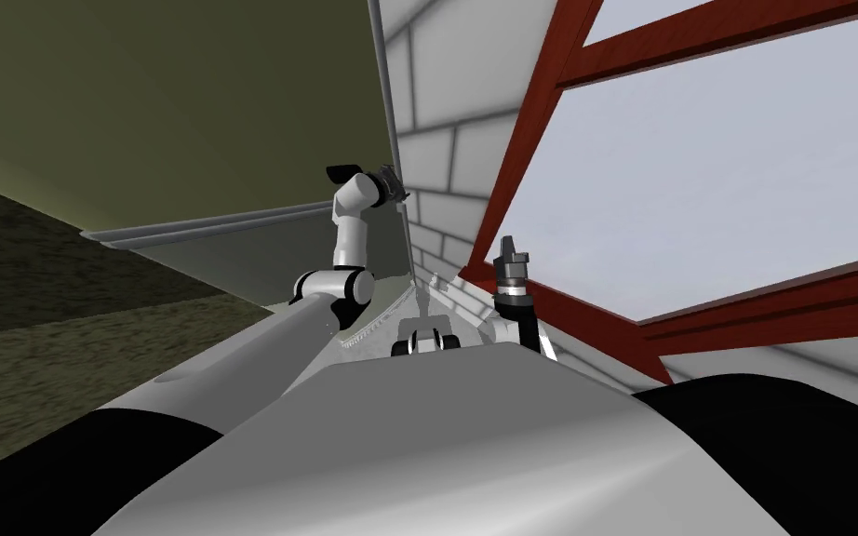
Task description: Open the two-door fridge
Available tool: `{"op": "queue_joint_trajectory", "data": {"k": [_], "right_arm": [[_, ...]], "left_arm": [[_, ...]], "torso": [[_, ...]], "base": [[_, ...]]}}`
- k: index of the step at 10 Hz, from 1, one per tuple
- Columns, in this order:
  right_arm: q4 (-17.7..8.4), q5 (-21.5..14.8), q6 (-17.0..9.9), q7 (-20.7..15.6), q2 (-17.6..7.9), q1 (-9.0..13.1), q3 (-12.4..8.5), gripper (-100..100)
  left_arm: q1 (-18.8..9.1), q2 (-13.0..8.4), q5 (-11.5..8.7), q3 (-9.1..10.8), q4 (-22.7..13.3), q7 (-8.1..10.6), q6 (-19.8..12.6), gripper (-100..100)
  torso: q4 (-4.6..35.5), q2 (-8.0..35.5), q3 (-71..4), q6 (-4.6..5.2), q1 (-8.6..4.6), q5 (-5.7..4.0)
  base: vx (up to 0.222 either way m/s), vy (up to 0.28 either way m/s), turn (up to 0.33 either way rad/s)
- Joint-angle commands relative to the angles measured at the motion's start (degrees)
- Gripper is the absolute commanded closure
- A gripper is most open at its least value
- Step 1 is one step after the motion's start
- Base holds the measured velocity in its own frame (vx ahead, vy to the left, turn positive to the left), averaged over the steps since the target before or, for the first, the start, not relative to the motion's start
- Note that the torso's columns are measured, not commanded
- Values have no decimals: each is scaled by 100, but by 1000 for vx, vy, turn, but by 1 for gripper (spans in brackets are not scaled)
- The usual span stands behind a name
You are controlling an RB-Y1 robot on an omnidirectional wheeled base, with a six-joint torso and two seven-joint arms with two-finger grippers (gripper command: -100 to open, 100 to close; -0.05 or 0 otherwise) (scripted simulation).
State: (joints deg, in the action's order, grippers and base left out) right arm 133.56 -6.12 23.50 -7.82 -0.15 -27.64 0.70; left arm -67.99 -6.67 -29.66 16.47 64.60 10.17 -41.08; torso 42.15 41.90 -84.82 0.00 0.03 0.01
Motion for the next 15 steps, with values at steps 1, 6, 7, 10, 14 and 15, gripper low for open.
{"op": "queue_joint_trajectory", "data": {"k": [1,6,7,10,14,15], "right_arm": [[0,0,0,0,0,0,0,0],[0,0,0,0,0,1,0,0],[0,0,0,0,0,0,0,0],[0,0,0,0,0,2,0,0],[-2,0,-2,0,0,7,1,0],[-2,0,-1,0,0,7,1,0]], "left_arm": [[-41,28,50,115,-19,163,-66,-100],[-86,38,42,322,-149,359,-106,-100],[-89,27,43,364,-183,399,-110,-100],[-83,23,64,383,-168,437,-131,-100],[-105,289,-139,249,-51,341,-278,100],[-111,381,-207,203,-14,309,-329,100]], "torso": [[10,30,19,0,4,1],[10,33,20,0,0,0],[11,35,22,-1,8,3],[22,78,47,2,-11,-3],[22,83,55,12,-18,-8],[25,61,42,0,-11,-5]], "base": [[219,50,19],[251,-1,17],[262,42,20],[136,9,10],[-146,51,-74],[-249,86,-94]]}}
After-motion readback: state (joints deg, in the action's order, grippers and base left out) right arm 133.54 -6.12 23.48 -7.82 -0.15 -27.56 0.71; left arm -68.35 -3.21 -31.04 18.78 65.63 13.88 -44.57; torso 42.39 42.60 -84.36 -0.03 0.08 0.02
